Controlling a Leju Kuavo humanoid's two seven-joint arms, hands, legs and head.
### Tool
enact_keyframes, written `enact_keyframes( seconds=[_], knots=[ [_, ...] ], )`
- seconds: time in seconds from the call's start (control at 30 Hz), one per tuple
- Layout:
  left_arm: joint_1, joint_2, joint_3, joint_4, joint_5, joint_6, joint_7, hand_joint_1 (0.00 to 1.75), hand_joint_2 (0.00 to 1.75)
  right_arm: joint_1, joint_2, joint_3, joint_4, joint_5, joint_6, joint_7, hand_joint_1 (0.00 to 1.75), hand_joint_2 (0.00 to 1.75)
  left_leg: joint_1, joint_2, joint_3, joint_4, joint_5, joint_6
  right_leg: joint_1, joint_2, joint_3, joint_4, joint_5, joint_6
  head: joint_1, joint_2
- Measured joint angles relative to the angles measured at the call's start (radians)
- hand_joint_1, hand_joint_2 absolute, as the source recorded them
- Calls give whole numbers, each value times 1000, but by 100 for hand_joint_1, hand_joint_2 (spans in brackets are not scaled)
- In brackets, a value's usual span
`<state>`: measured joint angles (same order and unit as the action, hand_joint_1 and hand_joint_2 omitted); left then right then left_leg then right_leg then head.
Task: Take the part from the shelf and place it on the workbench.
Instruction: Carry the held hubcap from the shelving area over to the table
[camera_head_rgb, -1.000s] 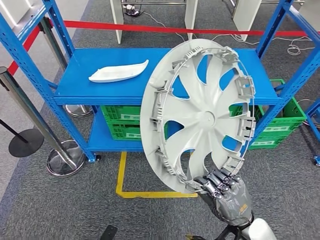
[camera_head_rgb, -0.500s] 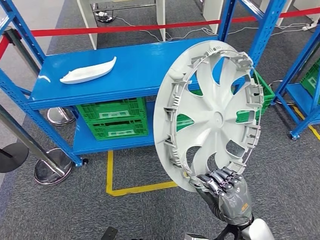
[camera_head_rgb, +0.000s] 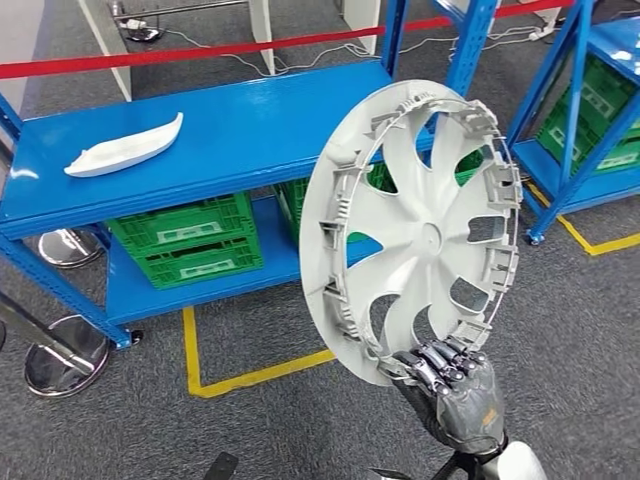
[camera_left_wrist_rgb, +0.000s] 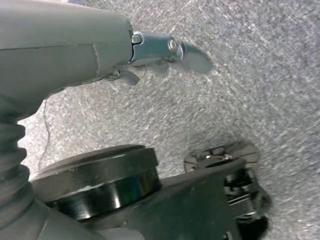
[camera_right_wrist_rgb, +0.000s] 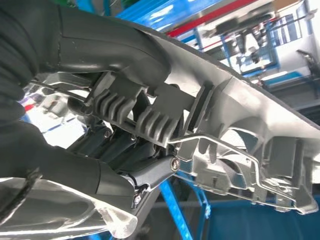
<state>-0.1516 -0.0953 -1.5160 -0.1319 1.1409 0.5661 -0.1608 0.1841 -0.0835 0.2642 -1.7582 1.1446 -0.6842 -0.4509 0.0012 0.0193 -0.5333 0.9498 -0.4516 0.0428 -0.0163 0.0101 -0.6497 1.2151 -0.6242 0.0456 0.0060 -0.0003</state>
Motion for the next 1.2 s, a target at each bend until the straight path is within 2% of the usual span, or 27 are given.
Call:
enact_keyframes(
  seconds=[0.03, 0.07, 0.13, 0.2, 0.23, 0.3, 0.37, 0.4, 0.47, 0.5, 0.53, 0.57, 0.63, 0.67, 0.73, 0.77, 0.8, 0.83, 0.9, 0.97, 1.0, 1.03, 1.07, 1.1, 1.13, 1.17, 1.2],
  knots=[
    [2, 0, -1, 0, 0, 0, 0, 0, 175, 3, 0, 1, 0, 4, 0, 1, 175, 175, 0, 13, -2, 5, -2, -2, -3, -6, -12, 22, 5, 6, 0, 0],
    [2, 0, -2, 0, 0, 0, 1, 0, 175, 6, 0, 1, 0, 8, 0, 3, 175, 175, 1, 26, -5, 11, -6, -5, -5, -11, -3, 3, 28, 11, 0, 0],
    [1, -1, -4, 0, 2, 0, 1, 0, 175, 13, 0, 1, -3, 19, 0, 6, 175, 175, 4, 47, -9, 27, -14, -15, -6, -41, 59, -121, 87, 17, 0, 0],
    [0, -1, -5, 1, 9, 1, -1, 0, 175, 21, 0, 1, -11, 33, 0, 11, 175, 175, 0, 62, -13, 44, -24, -28, -4, -69, 103, -209, 112, 8, -1, 0],
    [1, 0, -5, 1, 14, 2, -2, 0, 175, 29, 0, 1, -18, 48, 0, 16, 175, 175, -2, 69, -14, 49, -25, -35, -2, -73, 106, -215, 108, -1, -1, 0],
    [2, 1, -5, 2, 26, 3, -6, 0, 175, 50, 0, 0, -34, 90, 0, 29, 175, 175, -2, 81, -14, 53, -25, -44, -1, -52, 100, -209, 115, -19, -1, 0],
    [2, 2, -5, 2, 32, 4, -8, 0, 175, 68, 0, -1, -47, 121, 0, 37, 175, 175, 2, 60, -22, 76, -50, -54, -4, -32, 93, -208, 123, -33, -3, 0],
    [2, 2, -5, 2, 33, 5, -8, 0, 175, 73, 0, -1, -51, 127, 0, 38, 175, 175, 4, 38, -36, 113, -79, -58, -5, -22, 90, -209, 127, -40, -4, 0],
    [3, 3, -5, 2, 34, 6, -9, 0, 175, 81, 0, -2, -58, 135, 0, 43, 175, 175, 6, 0, -87, 244, -154, -60, -2, 1, 83, -209, 133, -48, -5, 0],
    [4, 3, -5, 2, 35, 6, -8, 0, 175, 85, 0, -2, -61, 142, 0, 48, 175, 175, 5, -6, -112, 308, -179, -58, 1, 13, 79, -208, 136, -50, -5, 0],
    [4, 4, -5, 2, 37, 5, -6, 0, 175, 90, 0, -2, -63, 154, 0, 57, 175, 175, 4, -9, -126, 344, -186, -54, 4, 27, 76, -208, 139, -52, -5, 0],
    [4, 4, -5, 2, 39, 5, -3, 0, 175, 96, 0, -2, -66, 169, 0, 70, 175, 175, 2, -11, -121, 340, -172, -47, 8, 40, 75, -208, 142, -53, -5, 0],
    [4, 5, -5, 2, 43, 3, 3, 0, 175, 108, 0, -2, -78, 203, 0, 102, 175, 175, -4, -35, -66, 227, -103, -24, 15, 68, 73, -209, 147, -53, -4, 0],
    [4, 8, -5, 3, 45, 3, 6, 0, 175, 113, 0, -2, -86, 219, 0, 117, 175, 175, -6, -66, -34, 161, -76, -8, 17, 81, 71, -208, 150, -52, -2, 0],
    [5, 11, -5, 5, 50, 5, 9, 0, 175, 116, -2, 3, -100, 254, -1, 151, 175, 175, -10, -115, 0, 79, -50, 14, 12, 105, 62, -208, 157, -45, -1, 0],
    [4, 12, -5, 6, 54, 7, 10, 0, 175, 116, -4, 7, -107, 277, -1, 171, 175, 175, -12, -120, 3, 68, -51, 19, 8, 117, 56, -208, 162, -39, -3, 0],
    [4, 11, -5, 6, 58, 8, 10, 0, 175, 117, -6, 12, -112, 302, -1, 196, 175, 175, -13, -107, 5, 58, -48, 18, 5, 132, 50, -211, 167, -31, -6, 0],
    [3, 11, -5, 6, 61, 9, 10, 0, 175, 118, -10, 18, -116, 329, -1, 223, 175, 175, -11, -91, 8, 47, -44, 15, 5, 131, 42, -210, 168, -25, -8, 0],
    [3, 10, -5, 7, 65, 10, 10, 0, 175, 114, -22, 32, -120, 377, -1, 276, 175, 175, -5, -59, 12, 23, -31, 10, 9, 78, 16, -173, 140, -14, -3, 0],
    [6, 8, -5, 7, 69, 10, 12, 0, 175, 106, -35, 49, -120, 405, -1, 310, 175, 175, -3, -25, 11, 16, -26, 9, 7, 12, -37, -58, 72, -1, 3, 0],
    [8, 8, -5, 7, 72, 10, 13, 0, 175, 102, -42, 58, -120, 410, -1, 318, 175, 175, -3, -7, 8, 16, -26, 8, 3, 0, -63, 6, 42, 6, 3, 0],
    [10, 8, -5, 7, 76, 10, 13, 0, 175, 99, -49, 68, -119, 413, -1, 323, 175, 175, -3, 10, 6, 17, -25, 7, -1, -6, -78, 48, 28, 13, 3, 0],
    [11, 7, -5, 7, 80, 11, 14, 0, 175, 95, -55, 78, -117, 412, -1, 329, 175, 175, -2, 27, 5, 18, -25, 5, -4, -10, -73, 53, 33, 18, 3, 0],
    [11, 7, -5, 7, 82, 11, 15, 0, 175, 90, -61, 88, -115, 410, -1, 335, 175, 175, -1, 42, 4, 20, -26, 2, -8, -17, -46, 15, 54, 23, 3, 0],
    [10, 6, -5, 7, 83, 10, 17, 0, 175, 83, -66, 98, -111, 408, -1, 343, 175, 175, 0, 56, 4, 24, -28, -2, -10, -32, -1, -54, 85, 27, 3, 0],
    [10, 6, -5, 7, 83, 9, 19, 0, 175, 76, -69, 109, -107, 406, -1, 351, 175, 175, 0, 68, 2, 29, -32, -8, -9, -52, 45, -126, 106, 27, 4, 0],
    [9, 6, -5, 7, 83, 8, 20, 0, 175, 69, -71, 119, -103, 404, -1, 358, 175, 175, -2, 78, 1, 35, -36, -16, -7, -67, 81, -183, 121, 20, 3, 0]
  ],
)
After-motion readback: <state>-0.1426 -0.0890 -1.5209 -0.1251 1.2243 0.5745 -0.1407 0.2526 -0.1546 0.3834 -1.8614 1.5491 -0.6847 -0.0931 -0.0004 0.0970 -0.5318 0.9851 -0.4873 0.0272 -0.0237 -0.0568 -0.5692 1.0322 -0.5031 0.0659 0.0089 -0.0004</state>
